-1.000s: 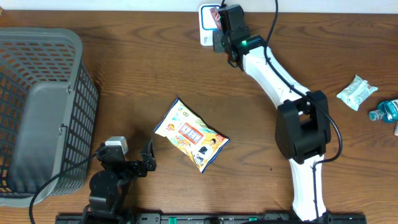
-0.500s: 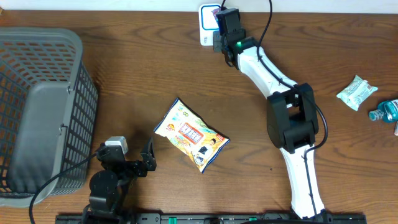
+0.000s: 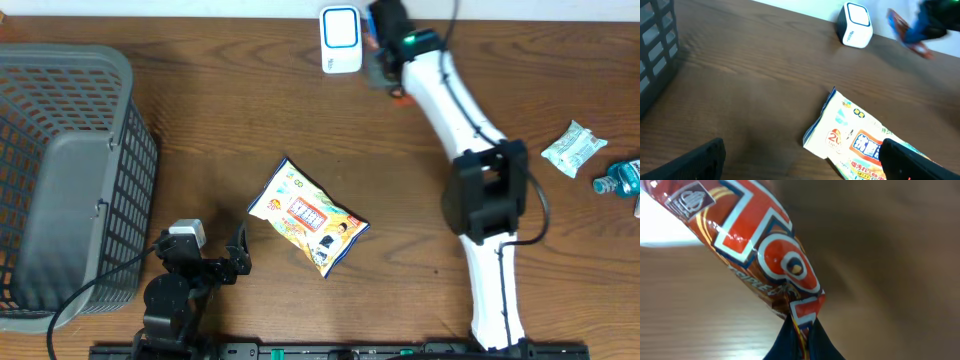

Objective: Scan the item barcode
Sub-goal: 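Carry the Toffee bar right and drop it beside the green packet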

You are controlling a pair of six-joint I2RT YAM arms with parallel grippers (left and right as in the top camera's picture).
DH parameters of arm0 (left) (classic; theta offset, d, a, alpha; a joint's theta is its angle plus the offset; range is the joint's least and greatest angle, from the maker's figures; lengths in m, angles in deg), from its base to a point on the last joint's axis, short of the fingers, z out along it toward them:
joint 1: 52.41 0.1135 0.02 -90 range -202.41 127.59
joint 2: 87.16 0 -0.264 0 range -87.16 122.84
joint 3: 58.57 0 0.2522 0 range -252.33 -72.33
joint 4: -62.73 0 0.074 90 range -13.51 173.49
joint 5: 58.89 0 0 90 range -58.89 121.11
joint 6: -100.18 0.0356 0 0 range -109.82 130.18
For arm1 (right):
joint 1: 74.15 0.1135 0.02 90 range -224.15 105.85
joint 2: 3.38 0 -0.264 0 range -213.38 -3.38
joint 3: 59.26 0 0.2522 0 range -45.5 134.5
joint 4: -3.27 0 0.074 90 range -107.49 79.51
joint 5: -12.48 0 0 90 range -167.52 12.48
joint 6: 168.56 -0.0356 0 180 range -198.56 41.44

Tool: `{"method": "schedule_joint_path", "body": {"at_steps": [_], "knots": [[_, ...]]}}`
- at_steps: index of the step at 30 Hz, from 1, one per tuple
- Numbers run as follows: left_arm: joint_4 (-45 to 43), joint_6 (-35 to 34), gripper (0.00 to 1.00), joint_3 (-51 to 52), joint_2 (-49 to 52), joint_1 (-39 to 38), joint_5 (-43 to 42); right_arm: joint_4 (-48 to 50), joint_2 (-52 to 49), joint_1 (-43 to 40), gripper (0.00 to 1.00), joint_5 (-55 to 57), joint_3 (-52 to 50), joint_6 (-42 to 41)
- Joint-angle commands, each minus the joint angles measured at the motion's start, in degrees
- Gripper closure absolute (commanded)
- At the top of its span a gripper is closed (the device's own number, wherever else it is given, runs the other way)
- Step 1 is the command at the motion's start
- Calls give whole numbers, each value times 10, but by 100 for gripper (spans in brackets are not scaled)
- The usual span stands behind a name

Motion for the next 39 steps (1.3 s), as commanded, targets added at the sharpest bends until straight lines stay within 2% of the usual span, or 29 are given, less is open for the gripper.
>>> {"method": "schedule_joint_path", "body": {"at_steps": [1,6,11,17,18,19,24,27,31,36,38,39], "knots": [[10,-5,2,9,-3,-2,3,-65,43,-77,99,108,15,-31],[10,-5,2,9,-3,-2,3,-122,41,-196,99,168,-13,-33],[10,-5,2,9,-3,-2,3,-122,41,-328,99,163,-70,-50],[10,-5,2,9,-3,-2,3,-147,54,-434,99,135,-78,-88],[10,-5,2,9,-3,-2,3,-148,62,-445,79,134,-78,-97],[10,-5,2,9,-3,-2,3,-150,69,-451,64,134,-78,-103],[10,-5,2,9,-3,-2,3,-165,148,-469,1,118,-77,-170],[10,-5,2,9,-3,-2,3,-176,201,-460,1,39,-77,-176],[10,-5,2,9,-3,-2,3,-219,259,-420,1,-145,-77,-158],[10,-5,2,9,-3,-2,3,-262,269,-300,1,-396,-87,40],[10,-5,2,9,-3,-2,3,-278,269,-243,1,-422,-106,87],[10,-5,2,9,-3,-2,3,-274,269,-181,1,-405,-136,88]]}}
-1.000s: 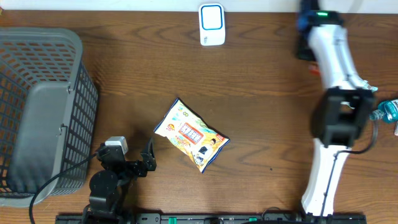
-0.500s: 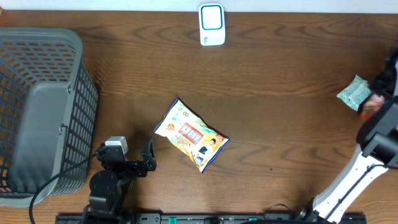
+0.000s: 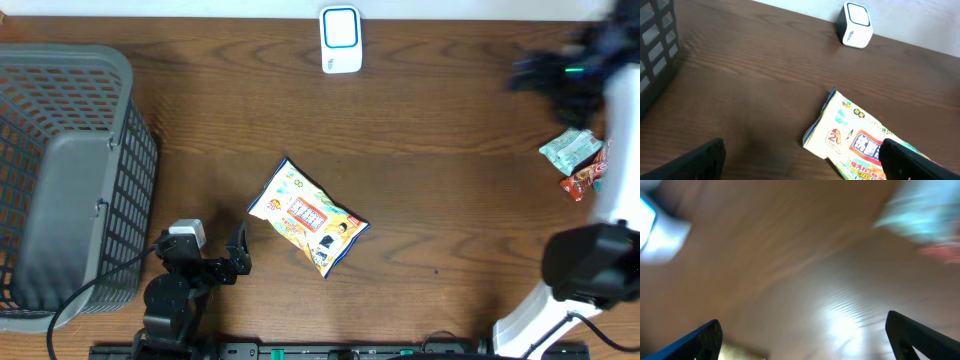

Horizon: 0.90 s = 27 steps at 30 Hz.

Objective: Scan the item barcode
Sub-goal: 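Carry the Toffee bar right and drop it beside the green packet, then move the right gripper left and grasp the yellow snack bag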

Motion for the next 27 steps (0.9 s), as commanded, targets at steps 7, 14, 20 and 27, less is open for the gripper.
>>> {"method": "schedule_joint_path", "body": {"at_steps": [7,14,20,27], "knots": [[10,-5,2,9,-3,-2,3,67,-8,304,1,-59,-192,95],[10,-5,2,9,-3,-2,3,199,-8,459,1,14,-329,81],[10,-5,2,9,-3,-2,3,266,-8,573,1,159,-363,43],[10,-5,2,9,-3,-2,3,354,-9,655,1,280,-426,39]]}}
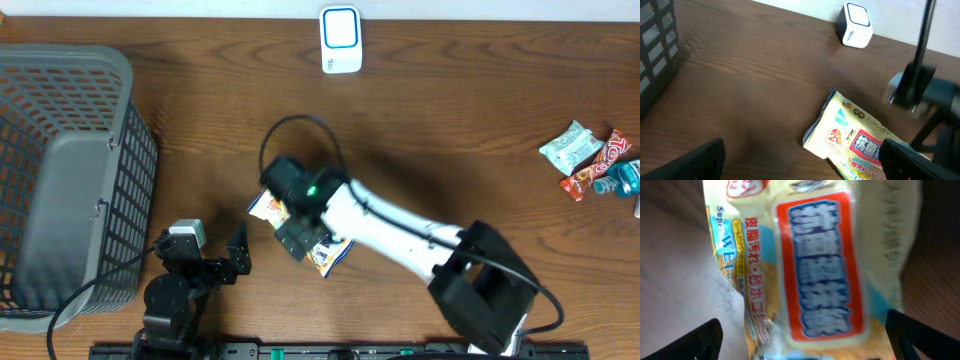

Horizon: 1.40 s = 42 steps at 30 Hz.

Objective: Scan the item barcode
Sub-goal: 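Move the right gripper left and grasp the yellow snack bag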

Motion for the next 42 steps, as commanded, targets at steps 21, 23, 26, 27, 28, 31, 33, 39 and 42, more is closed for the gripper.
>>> {"method": "schedule_joint_path", "body": {"at_steps": [21,23,26,27,28,31,33,39,42], "knots": [[10,-5,2,9,-3,-2,3,-30,63,-177,99,-346,23,88],[10,-5,2,9,-3,-2,3,-41,58,-228,99,-490,15,139],[10,-5,2,9,-3,-2,3,-62,46,-300,99,-658,-11,222],[10,-5,2,9,-3,-2,3,-68,41,-320,99,-695,-23,250],[10,-5,2,9,-3,-2,3,-70,37,-336,99,-724,-36,273],[10,-5,2,9,-3,-2,3,-70,23,-373,99,-825,-84,346],[10,-5,2,9,-3,-2,3,-70,22,-383,99,-914,-116,413],[10,-5,2,9,-3,-2,3,-76,22,-376,99,-926,-159,455],[10,-5,2,9,-3,-2,3,-76,22,-368,99,-926,-165,477]]}}
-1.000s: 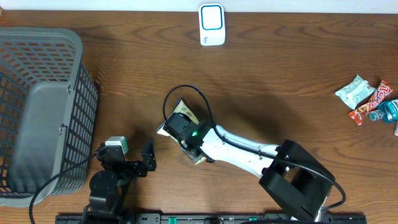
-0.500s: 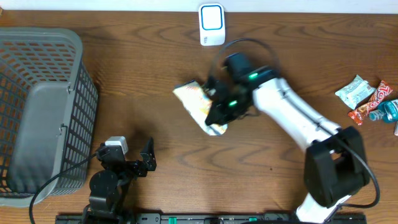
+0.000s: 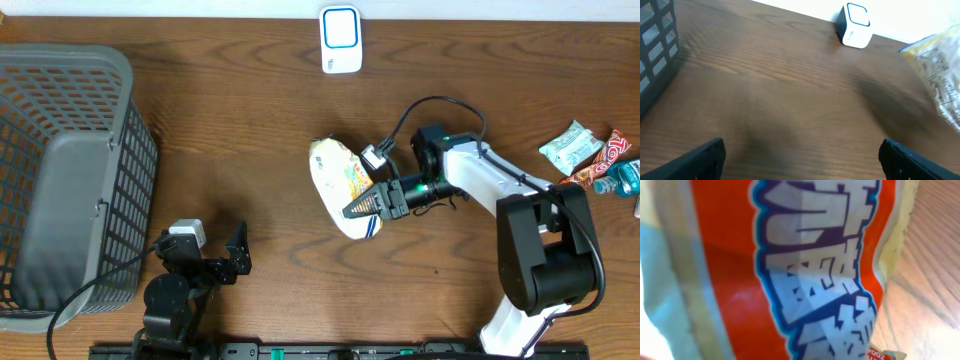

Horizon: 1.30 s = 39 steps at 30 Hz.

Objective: Scan the item barcode

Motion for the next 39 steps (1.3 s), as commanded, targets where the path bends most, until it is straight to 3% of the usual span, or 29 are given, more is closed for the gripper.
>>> {"method": "schedule_joint_path", "body": {"at_steps": [1,3,7,9,12,13,14,15,16,18,21,24,28,30,36,39], "knots": [[10,-5,2,9,-3,-2,3,2,3,11,99,-64,-4,72],[10,-5,2,9,-3,-2,3,26,3,11,90,33,-4,84],[10,-5,2,9,-3,-2,3,39,3,12,99,248,-5,-11],[10,-5,2,9,-3,-2,3,60,3,11,99,268,-5,-74],[10,-5,2,9,-3,-2,3,84,3,6,97,250,-5,-101],[10,-5,2,9,-3,-2,3,90,3,3,91,249,-5,-118],[10,-5,2,9,-3,-2,3,96,3,0,76,250,-5,-152],[10,-5,2,9,-3,-2,3,98,3,-2,54,251,-5,-176],[10,-5,2,9,-3,-2,3,98,3,-5,38,251,-5,-200],[10,-5,2,9,-3,-2,3,95,3,-15,40,251,-5,-264],[10,-5,2,9,-3,-2,3,98,3,-27,44,254,-5,-288],[10,-5,2,9,-3,-2,3,106,3,-38,26,313,-5,-319],[10,-5,2,9,-3,-2,3,116,4,-44,17,373,-4,-334],[10,-5,2,9,-3,-2,3,116,12,-43,2,371,0,-327],[10,-5,2,9,-3,-2,3,130,100,-1,1,386,12,-300],[10,-5,2,9,-3,-2,3,153,162,50,1,478,12,-302]]}}
